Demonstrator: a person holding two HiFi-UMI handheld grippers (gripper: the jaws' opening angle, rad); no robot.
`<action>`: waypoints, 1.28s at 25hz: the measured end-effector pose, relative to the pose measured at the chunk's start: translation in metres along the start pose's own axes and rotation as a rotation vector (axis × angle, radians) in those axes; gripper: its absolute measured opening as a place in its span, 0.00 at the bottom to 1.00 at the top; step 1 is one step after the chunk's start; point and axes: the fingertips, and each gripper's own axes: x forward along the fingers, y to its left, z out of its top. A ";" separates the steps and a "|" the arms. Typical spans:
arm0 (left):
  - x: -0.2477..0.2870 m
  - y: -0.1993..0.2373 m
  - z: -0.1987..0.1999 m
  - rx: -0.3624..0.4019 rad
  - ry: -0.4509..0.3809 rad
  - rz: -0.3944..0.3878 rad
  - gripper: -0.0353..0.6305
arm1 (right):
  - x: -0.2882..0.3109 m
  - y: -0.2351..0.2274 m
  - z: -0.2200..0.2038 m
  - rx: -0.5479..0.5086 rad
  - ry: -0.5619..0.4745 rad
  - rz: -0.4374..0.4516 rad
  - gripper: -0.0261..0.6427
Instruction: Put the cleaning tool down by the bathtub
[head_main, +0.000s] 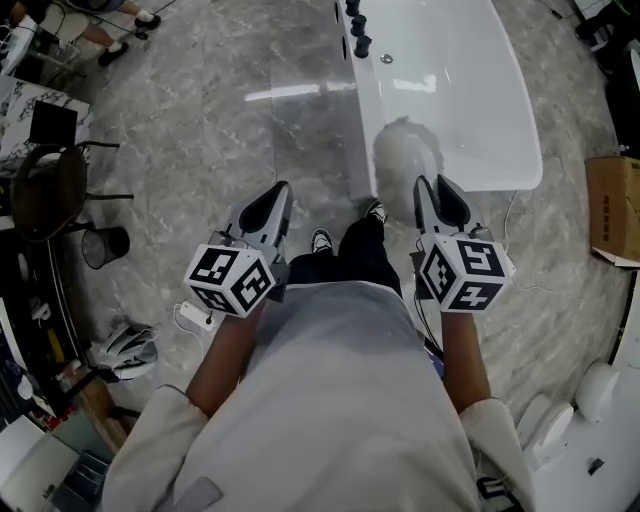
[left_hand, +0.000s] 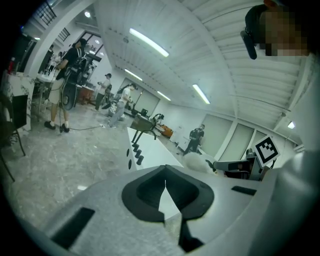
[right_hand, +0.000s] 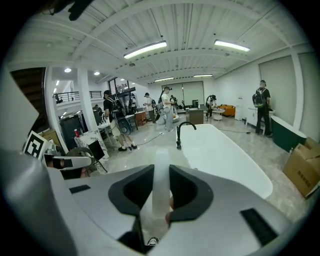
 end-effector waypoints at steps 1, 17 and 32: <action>0.002 -0.001 -0.001 0.000 0.003 0.000 0.07 | 0.002 -0.002 0.001 -0.003 0.003 0.005 0.17; 0.039 -0.010 -0.008 -0.020 0.055 0.030 0.07 | 0.049 -0.026 -0.004 0.007 0.081 0.070 0.17; 0.054 -0.011 -0.018 -0.047 0.084 0.078 0.07 | 0.079 -0.038 -0.029 0.034 0.162 0.115 0.17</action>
